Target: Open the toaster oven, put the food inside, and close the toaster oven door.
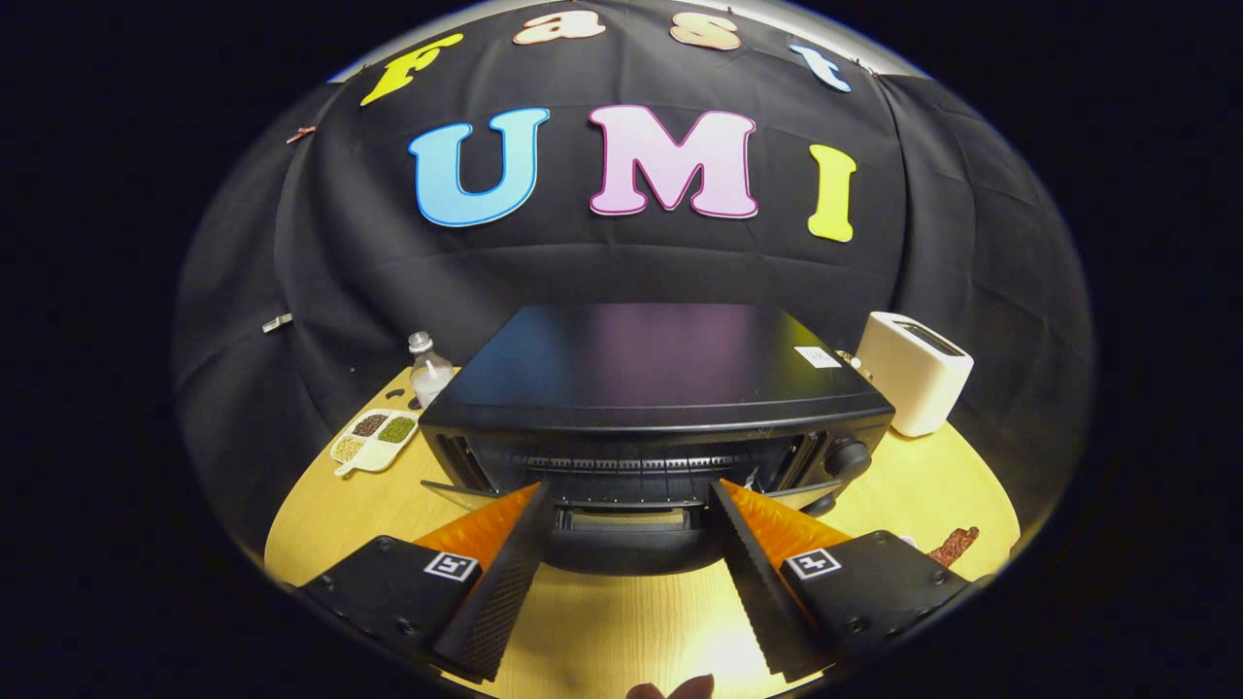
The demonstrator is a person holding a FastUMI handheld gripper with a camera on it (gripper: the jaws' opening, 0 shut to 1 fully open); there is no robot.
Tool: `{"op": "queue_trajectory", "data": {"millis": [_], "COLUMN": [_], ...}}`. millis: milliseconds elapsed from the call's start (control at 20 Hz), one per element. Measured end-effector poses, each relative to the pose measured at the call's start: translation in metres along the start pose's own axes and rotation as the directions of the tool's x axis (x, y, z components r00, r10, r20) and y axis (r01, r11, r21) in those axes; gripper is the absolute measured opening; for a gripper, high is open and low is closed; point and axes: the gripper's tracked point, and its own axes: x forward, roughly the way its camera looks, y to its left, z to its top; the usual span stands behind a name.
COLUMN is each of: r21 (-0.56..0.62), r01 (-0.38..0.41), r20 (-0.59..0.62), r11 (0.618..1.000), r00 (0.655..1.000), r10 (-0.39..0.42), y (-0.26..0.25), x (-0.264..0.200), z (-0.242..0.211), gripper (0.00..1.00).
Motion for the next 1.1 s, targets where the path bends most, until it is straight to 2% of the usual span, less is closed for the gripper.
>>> {"op": "queue_trajectory", "data": {"millis": [750,1100], "r21": [-0.019,-0.038], "r01": [-0.010,-0.035], "r20": [-0.109,-0.257], "r11": [1.000,0.999], "r00": [0.994,0.966], "r10": [0.008,0.024], "y": [-0.002,-0.001], "x": [-0.039,-0.047], "z": [-0.063,-0.114], "gripper": [0.98,0.98]}}
